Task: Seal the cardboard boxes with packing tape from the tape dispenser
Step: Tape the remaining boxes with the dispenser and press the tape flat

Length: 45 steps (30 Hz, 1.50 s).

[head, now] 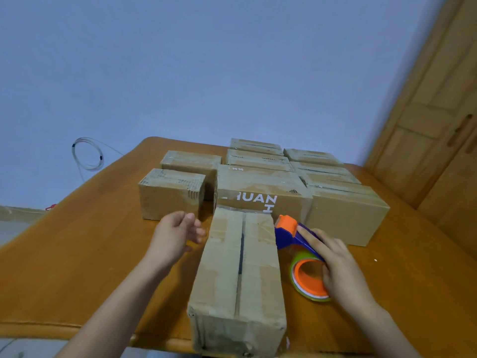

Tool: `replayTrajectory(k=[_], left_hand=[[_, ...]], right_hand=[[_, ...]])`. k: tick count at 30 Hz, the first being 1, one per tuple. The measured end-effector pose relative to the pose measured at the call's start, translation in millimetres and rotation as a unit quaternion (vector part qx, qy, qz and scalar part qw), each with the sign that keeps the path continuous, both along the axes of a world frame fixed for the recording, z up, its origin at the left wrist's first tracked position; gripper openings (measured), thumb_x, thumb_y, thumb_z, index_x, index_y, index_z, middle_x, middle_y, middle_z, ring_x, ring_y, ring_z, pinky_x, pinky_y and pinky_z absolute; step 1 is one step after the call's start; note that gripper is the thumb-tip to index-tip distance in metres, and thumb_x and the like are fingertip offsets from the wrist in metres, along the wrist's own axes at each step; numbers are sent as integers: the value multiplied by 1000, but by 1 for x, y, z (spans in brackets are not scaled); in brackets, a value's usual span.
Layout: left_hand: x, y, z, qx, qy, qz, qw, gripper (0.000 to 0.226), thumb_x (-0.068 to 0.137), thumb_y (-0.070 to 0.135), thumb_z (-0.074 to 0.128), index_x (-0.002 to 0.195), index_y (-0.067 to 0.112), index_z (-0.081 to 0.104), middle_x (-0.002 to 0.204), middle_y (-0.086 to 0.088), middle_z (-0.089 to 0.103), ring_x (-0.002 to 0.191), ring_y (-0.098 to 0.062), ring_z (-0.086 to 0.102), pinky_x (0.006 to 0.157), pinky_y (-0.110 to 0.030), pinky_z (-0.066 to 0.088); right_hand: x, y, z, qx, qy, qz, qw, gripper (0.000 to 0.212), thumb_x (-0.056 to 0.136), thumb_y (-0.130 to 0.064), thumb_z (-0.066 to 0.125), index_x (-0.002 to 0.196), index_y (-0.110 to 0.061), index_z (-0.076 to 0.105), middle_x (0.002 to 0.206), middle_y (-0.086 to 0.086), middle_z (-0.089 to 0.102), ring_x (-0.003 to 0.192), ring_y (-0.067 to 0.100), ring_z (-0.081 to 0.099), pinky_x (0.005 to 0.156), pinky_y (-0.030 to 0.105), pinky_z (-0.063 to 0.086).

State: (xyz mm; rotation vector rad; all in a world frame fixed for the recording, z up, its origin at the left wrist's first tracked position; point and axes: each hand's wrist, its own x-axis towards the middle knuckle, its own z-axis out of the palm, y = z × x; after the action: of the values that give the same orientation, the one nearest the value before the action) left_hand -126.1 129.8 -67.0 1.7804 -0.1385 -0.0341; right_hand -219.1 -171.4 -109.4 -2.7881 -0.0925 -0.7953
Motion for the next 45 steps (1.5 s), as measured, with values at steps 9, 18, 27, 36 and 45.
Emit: replayTrajectory(k=[9, 18, 27, 36, 45], left_hand=[[-11, -9, 64, 298, -94, -134, 940, 32, 102, 10, 34, 112, 10, 65, 108, 1, 62, 95, -18, 59, 81, -32, 50], [4, -40, 75, 423, -36, -257, 868, 82, 92, 61, 42, 154, 19, 8, 154, -8, 31, 139, -26, 34, 114, -40, 26], [-27, -53, 58, 510, -120, -182, 832, 111, 78, 72, 53, 151, 29, -18, 160, -17, 2, 147, -34, 4, 114, -59, 3], [-16, -50, 44, 497, -143, -152, 842, 106, 79, 69, 53, 151, 31, -14, 161, -12, 10, 147, -32, 10, 114, -58, 6], [-16, -49, 39, 482, -162, -150, 848, 104, 80, 69, 52, 152, 29, -11, 160, -10, 15, 147, -32, 13, 114, -58, 5]], right_hand=[[-30, 34, -1, 39, 6, -50, 998, 98, 74, 17, 63, 142, -42, 25, 134, 5, 52, 111, 25, 49, 86, 35, 49], [-60, 111, -8, 60, 10, -78, 995, 110, 52, 3, 84, 143, -35, 36, 117, 6, 61, 90, 26, 61, 64, 36, 54], [-73, 118, -7, 48, 56, -132, 989, 131, 47, 7, 84, 146, -44, 15, 127, 7, 56, 93, 30, 58, 63, 39, 50], [-71, 116, -4, 1, 29, -160, 987, 127, 31, 2, 90, 141, -32, 36, 113, 9, 61, 83, 29, 62, 54, 37, 52], [-94, 120, -7, -31, 21, -172, 984, 123, 26, -1, 93, 136, -29, 45, 112, 13, 61, 82, 32, 62, 51, 39, 52]])
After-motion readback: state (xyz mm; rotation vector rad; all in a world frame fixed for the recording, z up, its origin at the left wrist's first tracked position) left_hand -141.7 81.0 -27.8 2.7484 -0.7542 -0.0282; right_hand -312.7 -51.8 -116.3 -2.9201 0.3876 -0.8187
